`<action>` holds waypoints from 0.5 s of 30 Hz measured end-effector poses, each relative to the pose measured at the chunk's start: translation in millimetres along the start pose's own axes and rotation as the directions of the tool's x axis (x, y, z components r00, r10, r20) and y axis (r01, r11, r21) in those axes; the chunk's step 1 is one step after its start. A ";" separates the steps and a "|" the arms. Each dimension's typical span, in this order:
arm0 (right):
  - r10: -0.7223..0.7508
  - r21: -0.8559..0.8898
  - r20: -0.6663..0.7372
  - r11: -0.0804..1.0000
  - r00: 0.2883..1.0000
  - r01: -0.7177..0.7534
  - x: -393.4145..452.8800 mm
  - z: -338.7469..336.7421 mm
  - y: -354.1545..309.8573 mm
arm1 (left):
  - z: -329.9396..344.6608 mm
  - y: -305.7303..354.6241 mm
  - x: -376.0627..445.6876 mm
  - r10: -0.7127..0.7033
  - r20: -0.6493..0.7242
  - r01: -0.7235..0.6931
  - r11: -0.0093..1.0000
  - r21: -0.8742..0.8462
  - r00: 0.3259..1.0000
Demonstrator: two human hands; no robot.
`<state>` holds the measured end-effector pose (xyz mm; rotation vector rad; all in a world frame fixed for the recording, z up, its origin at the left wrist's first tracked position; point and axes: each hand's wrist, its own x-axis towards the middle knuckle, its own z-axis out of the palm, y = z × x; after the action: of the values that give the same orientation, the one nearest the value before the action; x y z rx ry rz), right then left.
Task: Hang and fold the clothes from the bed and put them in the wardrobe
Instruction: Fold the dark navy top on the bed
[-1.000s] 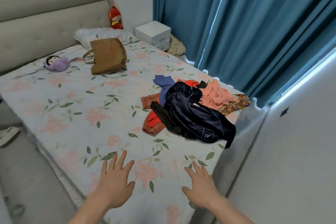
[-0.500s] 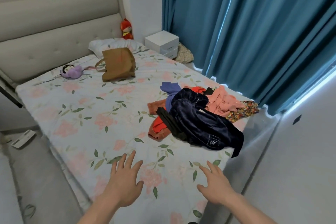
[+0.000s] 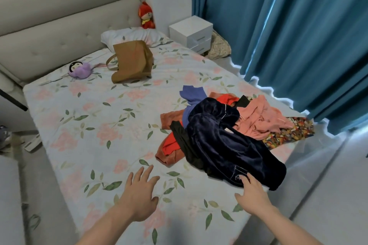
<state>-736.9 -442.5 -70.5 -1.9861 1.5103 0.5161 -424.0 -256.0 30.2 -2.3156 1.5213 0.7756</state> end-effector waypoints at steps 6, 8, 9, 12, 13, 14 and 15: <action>0.095 0.140 -0.020 0.986 0.995 -0.091 123.5 -8.2 41.1 | -11.4 51.1 108.0 -0.001 0.027 -0.001 0.998 0.067 1.000; 0.157 0.253 -0.005 0.956 0.988 -0.150 158.5 -6.0 48.2 | -12.5 64.4 139.1 0.020 0.022 -0.022 0.997 0.076 1.000; 0.188 0.310 0.000 0.934 0.982 -0.179 176.0 -5.8 51.4 | -12.9 70.6 153.4 0.032 0.018 -0.033 0.996 0.081 0.999; 0.270 0.432 -0.017 0.870 0.963 -0.236 226.1 -8.5 63.1 | -12.0 86.1 190.3 0.058 0.019 -0.060 0.993 0.099 0.998; 0.288 0.461 -0.031 0.854 0.957 -0.242 241.8 -9.8 67.1 | -11.7 89.2 200.6 0.063 0.021 -0.065 0.992 0.106 0.998; 0.304 0.487 -0.041 0.838 0.952 -0.247 257.0 -11.1 71.2 | -12.0 91.3 209.9 0.066 0.017 -0.067 0.992 0.108 0.998; 0.321 0.504 -0.036 0.824 0.946 -0.260 270.3 -12.5 74.4 | -12.3 92.7 217.7 0.066 0.013 -0.067 0.992 0.107 0.998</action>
<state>-732.5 -662.4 -244.8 -1.4157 1.8187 0.1011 -437.5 -467.3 -76.1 -2.1909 1.6022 0.7017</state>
